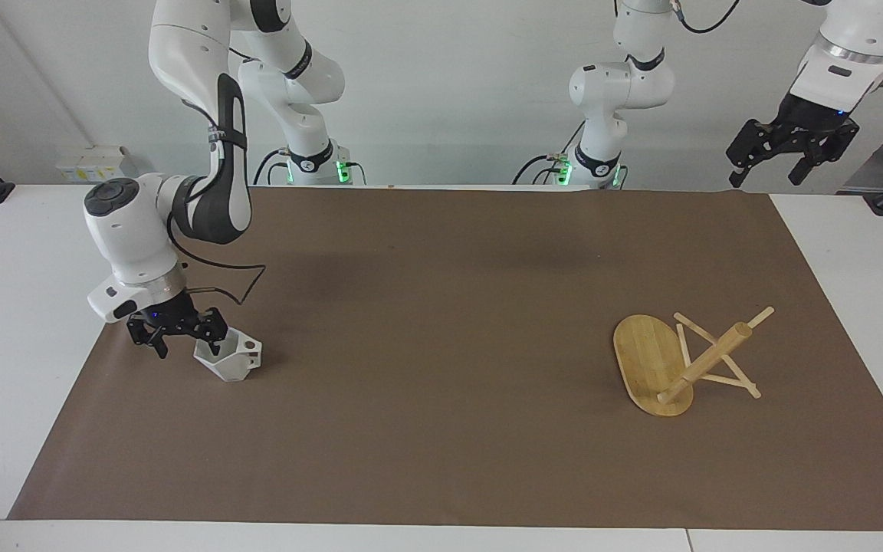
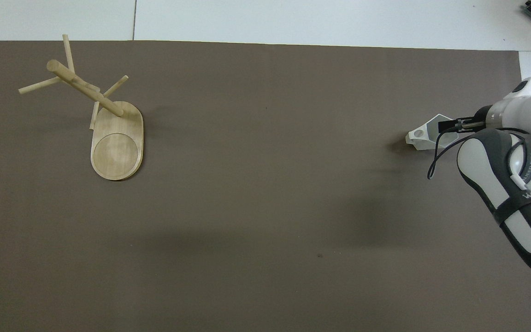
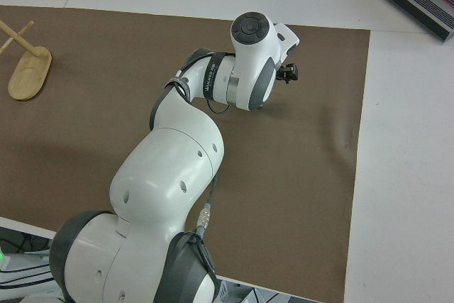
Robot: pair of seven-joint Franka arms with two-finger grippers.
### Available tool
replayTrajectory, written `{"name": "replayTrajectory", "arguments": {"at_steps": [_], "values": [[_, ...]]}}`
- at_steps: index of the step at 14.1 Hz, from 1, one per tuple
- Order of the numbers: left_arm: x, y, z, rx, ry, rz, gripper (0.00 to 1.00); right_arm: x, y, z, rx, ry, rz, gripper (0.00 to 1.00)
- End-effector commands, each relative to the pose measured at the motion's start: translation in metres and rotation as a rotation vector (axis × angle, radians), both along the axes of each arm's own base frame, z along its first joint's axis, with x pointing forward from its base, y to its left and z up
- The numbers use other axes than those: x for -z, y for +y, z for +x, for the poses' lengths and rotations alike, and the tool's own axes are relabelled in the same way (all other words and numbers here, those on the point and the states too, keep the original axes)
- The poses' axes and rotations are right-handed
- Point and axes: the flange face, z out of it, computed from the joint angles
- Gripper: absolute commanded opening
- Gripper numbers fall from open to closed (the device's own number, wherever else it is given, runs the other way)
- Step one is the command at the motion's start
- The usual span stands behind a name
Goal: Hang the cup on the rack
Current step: 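Reach the right gripper to the white cup and grasp it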
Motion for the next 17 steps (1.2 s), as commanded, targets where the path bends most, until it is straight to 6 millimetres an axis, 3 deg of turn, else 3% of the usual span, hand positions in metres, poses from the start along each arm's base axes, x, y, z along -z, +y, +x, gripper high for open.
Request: {"name": "replayTrajectory", "arguments": {"at_steps": [1, 4, 13, 17], "values": [[0.0004, 0.0035, -0.0062, 0.004, 0.005, -0.009, 1.0, 0.0014, 0.0041, 0.0004, -0.022, -0.017, 0.006, 0.98], [-0.0003, 0.0035, -0.0062, 0.004, 0.004, -0.009, 1.0, 0.0022, 0.009, 0.0007, -0.036, -0.015, 0.005, 0.9], [0.0004, 0.0035, -0.0062, 0.004, 0.005, -0.009, 1.0, 0.0037, 0.0104, -0.0011, -0.073, 0.006, 0.002, 0.5], [0.0004, 0.0035, -0.0062, 0.004, 0.005, -0.009, 1.0, 0.0034, 0.0114, -0.0015, -0.076, 0.011, 0.003, 0.22]]}}
